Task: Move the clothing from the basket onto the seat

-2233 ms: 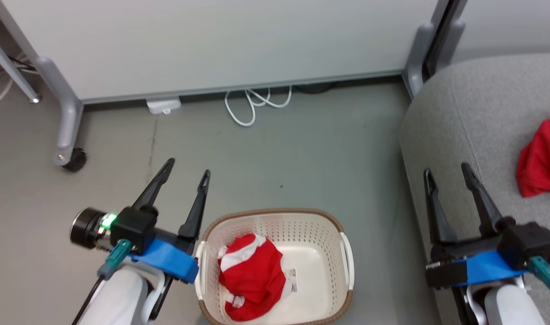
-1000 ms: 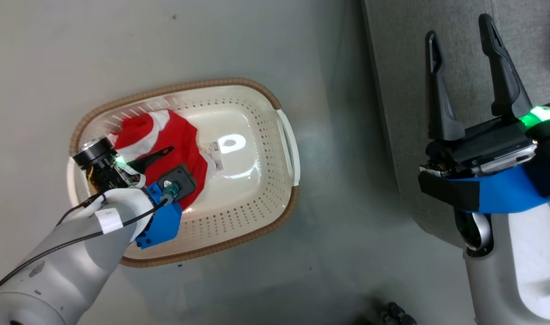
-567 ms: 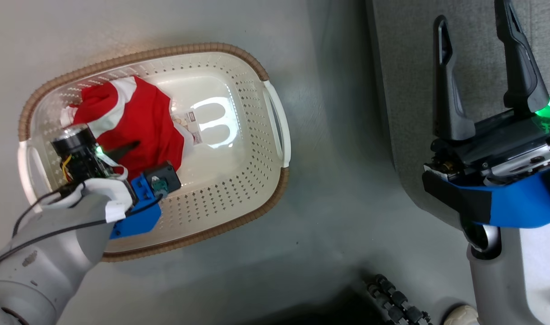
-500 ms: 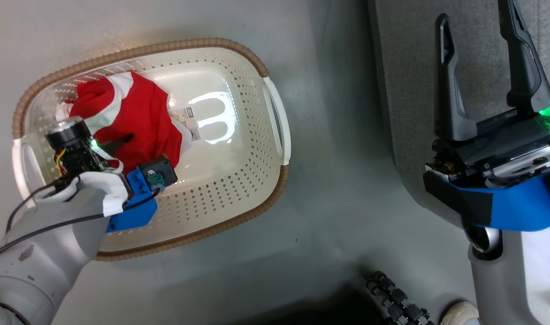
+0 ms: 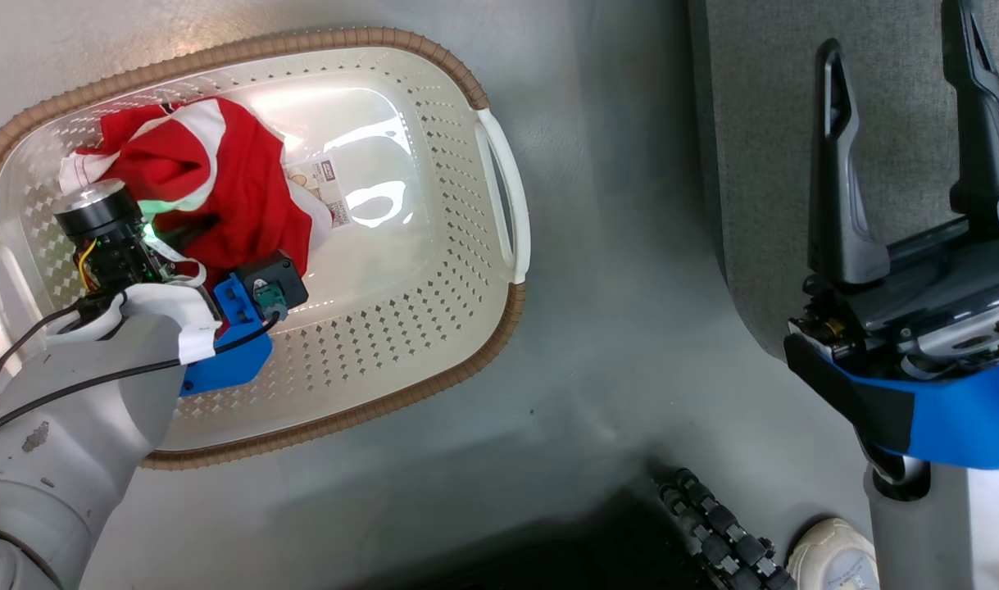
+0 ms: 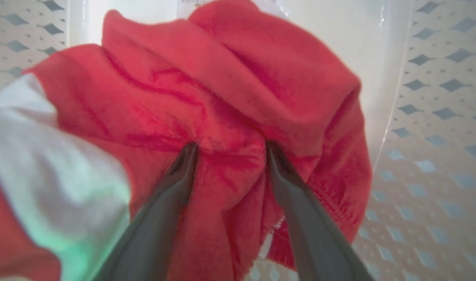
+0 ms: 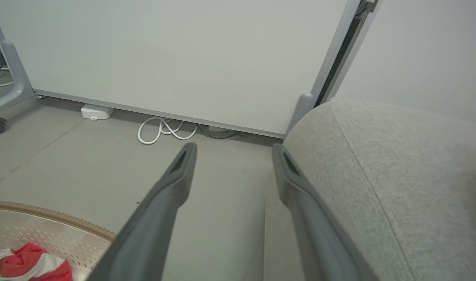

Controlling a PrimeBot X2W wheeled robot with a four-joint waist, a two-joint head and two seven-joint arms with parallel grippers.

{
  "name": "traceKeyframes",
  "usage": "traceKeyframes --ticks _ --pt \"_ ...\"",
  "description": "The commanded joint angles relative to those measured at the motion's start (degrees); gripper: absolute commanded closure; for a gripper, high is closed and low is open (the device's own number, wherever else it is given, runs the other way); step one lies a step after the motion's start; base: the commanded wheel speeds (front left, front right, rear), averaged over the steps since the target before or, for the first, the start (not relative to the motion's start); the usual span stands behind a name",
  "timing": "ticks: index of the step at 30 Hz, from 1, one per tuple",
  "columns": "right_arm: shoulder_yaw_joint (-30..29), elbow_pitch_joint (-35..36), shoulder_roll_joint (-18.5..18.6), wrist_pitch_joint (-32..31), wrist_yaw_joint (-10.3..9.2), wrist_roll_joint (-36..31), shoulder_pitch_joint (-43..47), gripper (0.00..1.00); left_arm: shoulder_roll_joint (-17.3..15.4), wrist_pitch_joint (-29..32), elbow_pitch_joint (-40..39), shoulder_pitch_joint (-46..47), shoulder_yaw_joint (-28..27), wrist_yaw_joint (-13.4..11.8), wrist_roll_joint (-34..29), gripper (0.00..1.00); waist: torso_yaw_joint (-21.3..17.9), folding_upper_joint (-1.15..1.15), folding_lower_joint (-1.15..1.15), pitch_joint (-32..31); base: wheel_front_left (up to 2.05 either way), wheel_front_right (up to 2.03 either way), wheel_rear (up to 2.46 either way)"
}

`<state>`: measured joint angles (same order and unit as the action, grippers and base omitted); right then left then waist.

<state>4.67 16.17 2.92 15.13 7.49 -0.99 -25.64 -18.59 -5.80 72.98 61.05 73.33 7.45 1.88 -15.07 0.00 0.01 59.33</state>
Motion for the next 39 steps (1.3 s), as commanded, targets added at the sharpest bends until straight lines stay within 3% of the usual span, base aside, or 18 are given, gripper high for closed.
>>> traceKeyframes --ticks 1,2,15,29,39 --pt "-0.1 0.59 -0.05 0.03 0.01 -0.4 0.59 0.0 0.04 0.12 0.24 0.75 0.14 0.05 -0.4 0.93 0.01 0.0 -0.01 0.01 0.0 0.0 0.0" --pt "-0.13 0.82 -0.06 0.03 0.01 -0.46 0.72 0.0 0.14 0.04 0.3 0.75 0.14 0.05 -0.6 1.0 0.02 0.0 -0.01 0.01 0.0 0.0 0.0" --pt "-0.72 -0.63 -0.06 0.03 0.01 -1.05 -0.66 0.0 1.93 -2.88 0.64 -0.75 0.14 0.05 2.07 1.0 1.39 0.0 -0.01 -2.99 0.0 0.0 0.0" --pt "-1.08 -7.34 -0.04 0.03 0.01 -1.12 0.85 0.0 6.74 -8.09 -1.93 -6.3 0.14 0.05 11.06 1.0 5.08 0.0 -0.01 -15.2 0.0 0.0 0.0" --pt "-1.86 -11.48 -0.04 0.03 0.01 -1.07 3.34 0.0 7.39 -9.32 -6.47 -9.32 0.02 0.05 19.85 1.0 7.54 0.0 -0.01 -24.07 0.0 0.0 0.0"
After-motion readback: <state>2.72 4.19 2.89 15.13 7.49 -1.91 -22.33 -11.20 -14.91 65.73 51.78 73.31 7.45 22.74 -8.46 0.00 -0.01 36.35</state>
